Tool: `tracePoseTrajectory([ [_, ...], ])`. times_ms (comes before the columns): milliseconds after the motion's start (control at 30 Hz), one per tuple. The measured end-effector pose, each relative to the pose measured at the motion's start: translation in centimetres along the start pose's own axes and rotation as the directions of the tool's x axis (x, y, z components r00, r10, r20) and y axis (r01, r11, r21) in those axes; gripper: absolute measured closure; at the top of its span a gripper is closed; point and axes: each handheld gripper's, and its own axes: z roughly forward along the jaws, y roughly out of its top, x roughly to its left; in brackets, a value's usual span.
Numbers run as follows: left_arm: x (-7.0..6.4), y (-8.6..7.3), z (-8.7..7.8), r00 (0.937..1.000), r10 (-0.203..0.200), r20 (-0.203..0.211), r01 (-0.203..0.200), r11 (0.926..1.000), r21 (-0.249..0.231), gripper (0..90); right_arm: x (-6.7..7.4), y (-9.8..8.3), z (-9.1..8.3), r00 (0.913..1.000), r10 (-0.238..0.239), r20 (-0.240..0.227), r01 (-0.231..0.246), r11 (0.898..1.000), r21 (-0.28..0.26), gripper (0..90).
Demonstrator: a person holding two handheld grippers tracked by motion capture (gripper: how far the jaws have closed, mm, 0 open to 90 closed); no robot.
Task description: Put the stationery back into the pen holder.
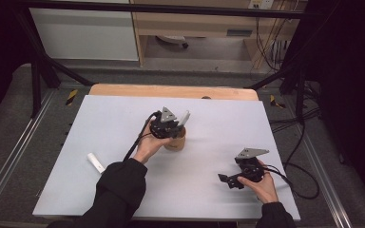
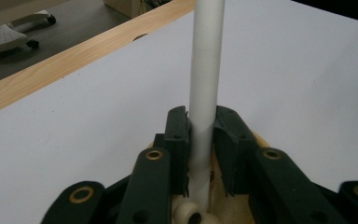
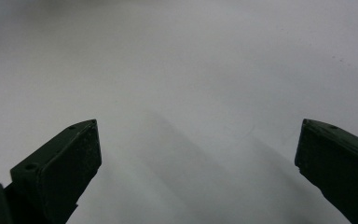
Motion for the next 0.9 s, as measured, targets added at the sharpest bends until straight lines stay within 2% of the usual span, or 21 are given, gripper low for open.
tracePoseTrajectory([
  [167, 0.0, 0.4, -0.7, 0.9999, -0.011, 0.010, 0.011, 0.9998, -0.017, 60.6, 0.0, 0.0, 0.0, 1.0000, 0.002, 0.000, -0.002, 1.000, 0.000, 1.1],
  [333, 0.3, 0.8, -2.1, 0.9996, -0.020, 0.019, 0.021, 0.9994, -0.029, 47.8, 0.0, 0.0, 0.0, 1.0000, 0.003, 0.000, -0.003, 1.000, 0.000, 1.0],
  [467, 0.5, 1.1, -3.7, 0.9999, -0.003, 0.012, 0.003, 0.9999, -0.014, 39.5, 0.0, 0.0, 0.0, 1.0000, 0.001, 0.001, -0.001, 1.000, 0.000, 1.1],
  [600, 0.9, 1.2, -5.5, 0.9999, -0.003, 0.015, 0.003, 1.0000, 0.005, 31.9, 0.0, 0.0, 0.0, 1.0000, 0.001, 0.002, -0.001, 1.000, 0.000, 1.0],
  [800, 1.6, 0.0, -8.0, 0.9998, 0.007, 0.018, -0.008, 0.9986, 0.052, 19.9, 0.0, 0.0, 0.0, 1.0000, 0.001, 0.003, -0.001, 1.000, 0.000, 0.9],
  [900, 2.0, -1.2, -9.2, 0.9998, 0.019, -0.004, -0.019, 0.9974, 0.070, 14.7, 0.0, 0.0, 0.0, 1.0000, 0.005, 0.002, -0.005, 1.000, 0.003, 0.9],
])
